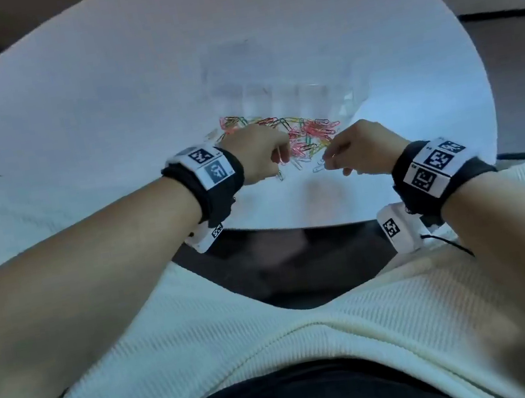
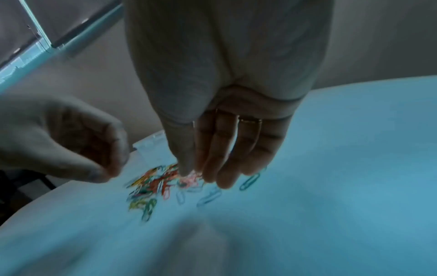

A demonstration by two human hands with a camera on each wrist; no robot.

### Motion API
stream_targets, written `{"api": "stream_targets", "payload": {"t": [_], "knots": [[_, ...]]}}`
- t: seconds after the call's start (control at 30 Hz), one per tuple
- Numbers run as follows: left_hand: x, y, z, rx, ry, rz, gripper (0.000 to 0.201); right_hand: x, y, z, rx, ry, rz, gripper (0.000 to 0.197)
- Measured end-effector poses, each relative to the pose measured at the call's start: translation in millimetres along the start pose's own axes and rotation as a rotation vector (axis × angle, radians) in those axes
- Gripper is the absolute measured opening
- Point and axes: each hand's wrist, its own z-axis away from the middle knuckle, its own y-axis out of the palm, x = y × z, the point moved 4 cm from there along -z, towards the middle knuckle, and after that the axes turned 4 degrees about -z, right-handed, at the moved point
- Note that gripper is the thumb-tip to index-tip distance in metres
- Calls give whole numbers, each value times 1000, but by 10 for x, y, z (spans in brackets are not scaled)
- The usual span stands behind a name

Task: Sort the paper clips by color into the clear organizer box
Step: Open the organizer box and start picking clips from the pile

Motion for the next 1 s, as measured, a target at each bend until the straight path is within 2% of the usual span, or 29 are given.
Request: {"api": "stream_targets", "payload": {"t": [0.1, 0.2, 0.33, 0.5, 0.6, 0.73, 0.83, 0.9, 1.0], "knots": [[23, 208, -87, 64, -13, 54, 25, 0, 75, -79, -36, 21, -9, 9], [18, 356, -131, 53, 9, 50, 33, -38, 65, -121, -100, 27, -12, 11], [22, 541, -163, 73, 139, -108, 35, -149, 78, -177, -155, 44, -14, 15], [56, 581, -184, 86, 163, -194, 29, -262, 121, -224, -153, 108, 58, 13], [51, 558, -206, 63, 131, -201, 22, -238, 109, -236, -176, 118, 90, 13], [109, 566, -244, 67, -40, -114, 22, -148, 141, -260, -185, 77, 160, 6], [33, 531, -312, 94, -51, -225, 16, -103, 169, -268, -179, 84, 191, 8], [-50, 472, -351, 94, -44, -305, 21, -58, 178, -265, -162, 77, 238, 8], [-101, 468, -436, 123, -49, -383, 19, -6, 197, -266, -101, 75, 311, 19]]}}
